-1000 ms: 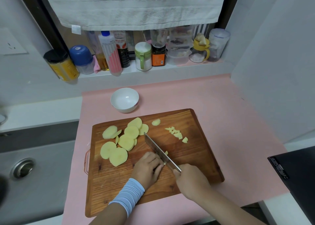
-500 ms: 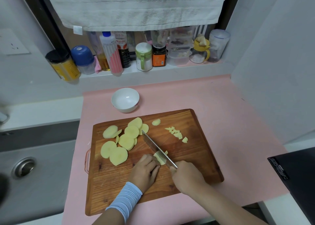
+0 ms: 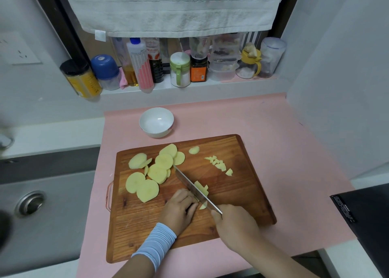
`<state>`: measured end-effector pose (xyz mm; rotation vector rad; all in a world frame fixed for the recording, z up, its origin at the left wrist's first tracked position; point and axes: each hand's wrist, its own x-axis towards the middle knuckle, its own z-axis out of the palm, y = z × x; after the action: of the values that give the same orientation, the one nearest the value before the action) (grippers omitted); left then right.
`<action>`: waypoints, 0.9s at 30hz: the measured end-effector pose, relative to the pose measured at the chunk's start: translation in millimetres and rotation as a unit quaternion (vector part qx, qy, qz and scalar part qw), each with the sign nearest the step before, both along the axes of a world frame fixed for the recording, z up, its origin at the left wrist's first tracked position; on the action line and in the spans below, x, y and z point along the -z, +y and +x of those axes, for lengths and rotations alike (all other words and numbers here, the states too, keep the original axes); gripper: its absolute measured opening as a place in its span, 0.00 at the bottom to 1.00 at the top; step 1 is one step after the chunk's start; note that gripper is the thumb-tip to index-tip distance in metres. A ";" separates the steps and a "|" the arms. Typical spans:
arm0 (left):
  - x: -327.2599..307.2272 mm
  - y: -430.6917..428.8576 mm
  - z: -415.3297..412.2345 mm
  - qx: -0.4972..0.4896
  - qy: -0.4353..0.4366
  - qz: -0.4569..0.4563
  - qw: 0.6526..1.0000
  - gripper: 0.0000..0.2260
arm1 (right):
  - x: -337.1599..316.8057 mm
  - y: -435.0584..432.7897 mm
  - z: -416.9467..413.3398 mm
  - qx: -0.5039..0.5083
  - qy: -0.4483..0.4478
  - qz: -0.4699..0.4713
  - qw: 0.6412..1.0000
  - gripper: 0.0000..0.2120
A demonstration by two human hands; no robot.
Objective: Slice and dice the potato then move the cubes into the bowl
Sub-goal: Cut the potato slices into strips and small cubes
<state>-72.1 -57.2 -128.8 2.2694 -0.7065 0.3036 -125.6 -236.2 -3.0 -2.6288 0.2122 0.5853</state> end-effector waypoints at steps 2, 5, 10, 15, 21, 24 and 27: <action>0.2 0.3 0.3 -0.003 0.003 0.001 1.000 0.06 | 2.0 -0.9 -1.3 0.001 0.008 -0.004 1.000 0.17; 1.2 1.1 0.6 0.001 0.003 -0.001 1.000 0.04 | 5.9 -2.1 -0.9 0.008 0.020 0.004 1.000 0.16; 3.0 1.8 1.6 -0.002 0.007 -0.001 1.000 0.01 | 16.2 4.5 9.7 0.032 0.032 0.020 0.999 0.15; -0.9 0.3 -2.1 0.001 0.013 -0.009 1.000 0.04 | 19.8 16.6 23.1 0.029 0.027 0.019 0.999 0.15; 2.3 -2.1 1.0 -0.006 0.010 0.007 1.000 0.05 | 23.7 10.3 28.1 0.038 0.040 0.036 0.998 0.15; -1.9 -1.7 3.7 0.005 0.032 0.002 0.999 0.06 | 22.1 0.6 33.6 0.035 0.048 0.073 0.996 0.17; -13.5 3.6 8.6 0.004 0.070 -0.019 0.997 0.03 | 15.3 -5.8 38.6 0.004 0.036 0.071 0.997 0.19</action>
<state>-63.5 -53.6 -115.3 2.2264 -0.6317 0.1498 -87.0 -242.0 -18.4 -2.4720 0.1943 0.6671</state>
